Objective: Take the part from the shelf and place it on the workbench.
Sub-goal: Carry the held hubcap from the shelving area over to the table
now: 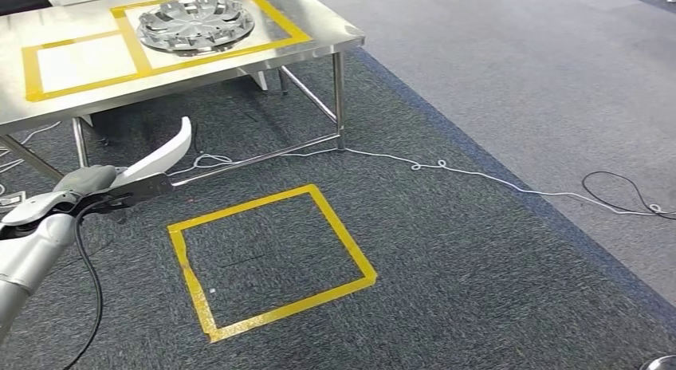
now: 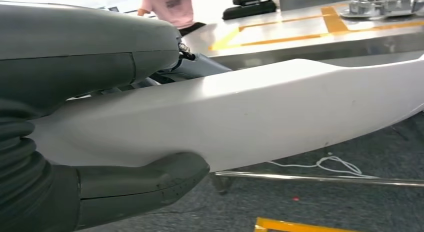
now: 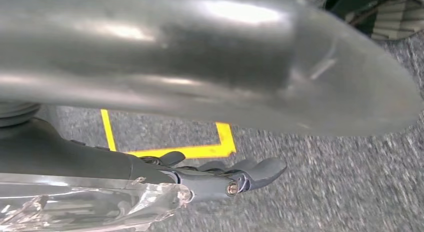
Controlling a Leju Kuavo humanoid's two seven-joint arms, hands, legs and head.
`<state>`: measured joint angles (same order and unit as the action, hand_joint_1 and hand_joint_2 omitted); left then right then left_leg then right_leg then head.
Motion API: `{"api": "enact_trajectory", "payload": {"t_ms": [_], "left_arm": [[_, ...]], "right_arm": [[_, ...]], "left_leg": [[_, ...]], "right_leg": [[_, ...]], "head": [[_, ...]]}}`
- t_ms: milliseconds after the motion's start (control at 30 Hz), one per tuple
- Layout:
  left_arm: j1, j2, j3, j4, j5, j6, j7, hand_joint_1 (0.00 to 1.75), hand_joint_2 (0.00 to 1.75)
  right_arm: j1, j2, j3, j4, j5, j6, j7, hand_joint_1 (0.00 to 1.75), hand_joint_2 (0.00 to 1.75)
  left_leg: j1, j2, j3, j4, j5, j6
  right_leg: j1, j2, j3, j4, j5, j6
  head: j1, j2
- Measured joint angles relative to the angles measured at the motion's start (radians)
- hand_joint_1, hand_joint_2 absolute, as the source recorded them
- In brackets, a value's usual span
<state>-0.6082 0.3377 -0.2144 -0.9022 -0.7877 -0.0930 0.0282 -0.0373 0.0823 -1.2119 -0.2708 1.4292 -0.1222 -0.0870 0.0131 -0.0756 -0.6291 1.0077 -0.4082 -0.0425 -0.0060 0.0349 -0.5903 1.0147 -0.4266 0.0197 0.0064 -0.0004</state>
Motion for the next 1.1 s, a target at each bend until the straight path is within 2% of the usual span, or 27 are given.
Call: {"api": "enact_trajectory", "payload": {"t_ms": [67,133,167,200,233,267,333,367,433,467,533,600,633,667,700,733,767,800,833,867,900,967,1033,1100], "left_arm": [[-0.002,0.000,0.001,0.000,0.000,0.000,0.000,1.75,1.75],[0.000,-0.003,0.001,0.000,0.000,-0.001,0.000,1.75,1.75],[0.002,-0.004,0.001,0.000,0.000,-0.002,0.000,1.75,1.75],[0.004,-0.005,0.001,0.000,-0.001,-0.003,0.000,1.75,1.75],[0.004,-0.005,0.000,0.000,-0.001,-0.004,0.000,1.75,1.75],[0.003,-0.005,0.000,0.000,-0.003,-0.005,0.000,1.75,1.75],[-0.002,-0.008,0.000,0.000,-0.006,-0.005,0.000,1.75,1.75],[-0.003,-0.010,0.000,0.000,-0.008,-0.005,0.000,1.75,1.75],[-0.002,-0.013,-0.001,0.000,-0.009,-0.006,0.000,1.75,1.75],[-0.001,-0.013,-0.001,0.000,-0.009,-0.006,0.000,1.75,1.75],[-0.003,-0.014,-0.001,0.000,-0.009,-0.006,0.000,1.75,1.75],[-0.003,-0.017,-0.002,0.000,-0.009,-0.005,0.000,1.75,1.75],[-0.002,-0.019,-0.002,0.000,-0.009,-0.006,0.000,1.75,1.75],[0.000,-0.021,-0.002,0.000,-0.009,-0.006,0.000,1.75,1.75],[0.001,-0.022,-0.002,0.000,-0.009,-0.006,0.000,1.75,1.75],[0.002,-0.023,-0.002,0.000,-0.009,-0.006,0.000,1.75,1.75],[0.001,-0.023,-0.002,0.000,-0.009,-0.006,0.000,1.75,1.75],[0.000,-0.024,-0.002,0.000,-0.009,-0.006,0.000,1.75,1.75],[-0.001,-0.024,-0.002,0.000,-0.009,-0.005,0.000,1.75,1.75],[-0.003,-0.025,-0.002,0.000,-0.009,-0.005,0.000,1.75,1.75],[-0.004,-0.026,-0.002,0.000,-0.009,-0.006,0.000,1.75,1.75],[-0.003,-0.026,-0.002,0.000,-0.010,-0.006,0.000,1.75,1.75],[-0.007,-0.026,-0.002,0.000,-0.011,-0.006,-0.001,1.75,1.75],[-0.016,-0.030,-0.004,0.001,-0.013,-0.007,-0.002,1.75,1.75]], "right_arm": [[0.001,0.000,0.000,-0.001,0.001,0.000,0.000,0.00,0.00],[0.003,0.000,0.000,-0.001,0.003,0.001,0.000,0.00,0.00],[0.003,0.001,0.000,-0.001,0.003,0.002,0.000,0.00,0.00],[0.003,0.001,0.000,-0.001,0.005,0.004,0.001,0.00,0.00],[0.003,0.002,0.000,-0.001,0.007,0.007,0.001,0.00,0.00],[0.002,0.003,0.000,-0.001,0.009,0.010,0.002,0.00,0.00],[0.002,0.004,0.000,-0.001,0.014,0.013,0.002,0.00,0.00],[0.002,0.004,0.000,-0.001,0.016,0.013,0.002,0.00,0.00],[0.001,0.004,0.000,-0.001,0.019,0.013,0.003,0.00,0.00],[0.001,0.004,0.000,-0.001,0.021,0.013,0.003,0.00,0.00],[0.000,0.004,0.000,-0.001,0.022,0.013,0.003,0.00,0.00],[0.001,0.005,0.000,0.000,0.022,0.013,0.003,0.00,0.00],[0.002,0.006,0.000,0.000,0.022,0.013,0.003,0.00,0.00],[0.003,0.006,0.000,0.000,0.022,0.013,0.003,0.00,0.00],[0.003,0.006,0.000,0.000,0.022,0.013,0.003,0.00,0.00],[0.003,0.006,0.000,0.000,0.022,0.013,0.003,0.00,0.00],[0.003,0.006,0.000,0.000,0.022,0.013,0.003,0.00,0.00],[0.003,0.006,0.000,0.000,0.022,0.013,0.003,0.00,0.00],[0.003,0.006,0.000,0.000,0.022,0.013,0.003,0.00,0.00],[0.003,0.006,0.000,0.000,0.022,0.013,0.003,0.00,0.00],[0.003,0.007,0.000,0.000,0.022,0.014,0.004,0.00,0.00],[0.002,0.008,0.000,0.000,0.021,0.021,0.010,0.00,0.00],[0.000,0.008,0.000,0.000,0.019,0.038,0.025,0.00,0.00],[0.000,0.008,0.000,0.000,0.019,0.056,0.041,0.00,0.00]], "left_leg": [[-0.002,0.040,-0.044,0.096,-0.060,-0.006],[-0.001,0.055,-0.100,0.222,-0.116,-0.011],[-0.001,0.057,-0.112,0.254,-0.121,-0.013],[-0.001,0.059,-0.107,0.248,-0.107,-0.014],[-0.001,0.065,-0.083,0.205,-0.079,-0.014],[-0.002,0.080,-0.045,0.139,-0.044,-0.014],[-0.007,0.114,0.018,0.019,-0.006,-0.007],[-0.009,0.123,0.032,-0.010,-0.002,0.000],[-0.010,0.111,0.030,-0.017,-0.003,0.018],[-0.009,0.103,0.029,-0.018,-0.002,0.023],[-0.004,0.088,0.029,-0.020,0.002,0.035],[-0.002,0.071,0.028,-0.020,0.003,0.042],[-0.002,0.062,0.028,-0.020,0.004,0.043],[-0.003,0.052,0.027,-0.020,0.004,0.043],[-0.003,0.042,0.028,-0.019,0.004,0.043],[-0.002,0.033,0.029,-0.019,0.004,0.042],[-0.001,0.023,0.030,-0.019,0.004,0.040],[-0.001,0.013,0.030,-0.018,0.004,0.037],[-0.001,0.004,0.028,-0.016,0.004,0.032],[-0.001,-0.004,0.024,-0.015,0.006,0.026],[-0.001,-0.012,0.021,-0.016,0.008,0.019],[0.003,-0.021,0.017,-0.021,0.014,0.006],[0.002,0.003,0.002,0.007,-0.009,-0.003],[0.000,0.043,-0.048,0.116,-0.071,-0.008]], "right_leg": [[-0.001,-0.019,0.000,-0.005,0.003,-0.007],[0.000,-0.039,-0.001,-0.005,0.003,-0.009],[0.001,-0.049,-0.001,-0.005,0.002,-0.009],[0.000,-0.059,-0.001,-0.004,0.002,-0.009],[0.000,-0.069,0.000,-0.004,0.001,-0.008],[0.000,-0.078,0.001,-0.004,0.000,-0.006],[0.007,-0.094,0.001,0.001,-0.004,0.002],[0.011,-0.102,0.001,0.003,-0.006,0.007],[0.014,-0.119,0.002,0.002,-0.007,0.015],[0.012,-0.120,0.002,0.004,-0.011,0.020],[0.009,-0.090,-0.019,0.055,-0.046,0.031],[0.006,-0.051,-0.080,0.188,-0.112,0.039],[0.005,-0.043,-0.115,0.258,-0.139,0.040],[0.005,-0.040,-0.138,0.303,-0.150,0.040],[0.005,-0.038,-0.143,0.306,-0.139,0.039],[0.004,-0.035,-0.128,0.270,-0.111,0.037],[0.003,-0.027,-0.096,0.202,-0.071,0.036],[0.000,-0.008,-0.060,0.126,-0.038,0.035],[-0.004,0.010,-0.031,0.066,-0.018,0.034],[-0.006,0.023,-0.013,0.029,-0.009,0.032],[-0.006,0.030,-0.007,0.015,-0.010,0.028],[-0.005,0.017,-0.007,0.010,-0.005,0.015],[-0.007,0.006,-0.006,0.004,0.001,0.002],[-0.005,-0.005,-0.007,0.001,0.003,-0.005]], "head": [[-0.005,0.000],[-0.007,0.000],[-0.007,0.000],[-0.007,0.000],[-0.007,0.000],[-0.007,0.000],[-0.008,0.000],[-0.008,0.000],[-0.006,0.000],[-0.005,0.000],[-0.001,0.000],[0.004,0.000],[0.006,0.000],[0.006,0.000],[0.006,0.000],[0.006,0.000],[0.006,0.000],[0.006,0.000],[0.006,0.000],[0.006,0.000],[0.006,0.000],[0.006,0.000],[0.000,0.000],[-0.006,0.000]]}}
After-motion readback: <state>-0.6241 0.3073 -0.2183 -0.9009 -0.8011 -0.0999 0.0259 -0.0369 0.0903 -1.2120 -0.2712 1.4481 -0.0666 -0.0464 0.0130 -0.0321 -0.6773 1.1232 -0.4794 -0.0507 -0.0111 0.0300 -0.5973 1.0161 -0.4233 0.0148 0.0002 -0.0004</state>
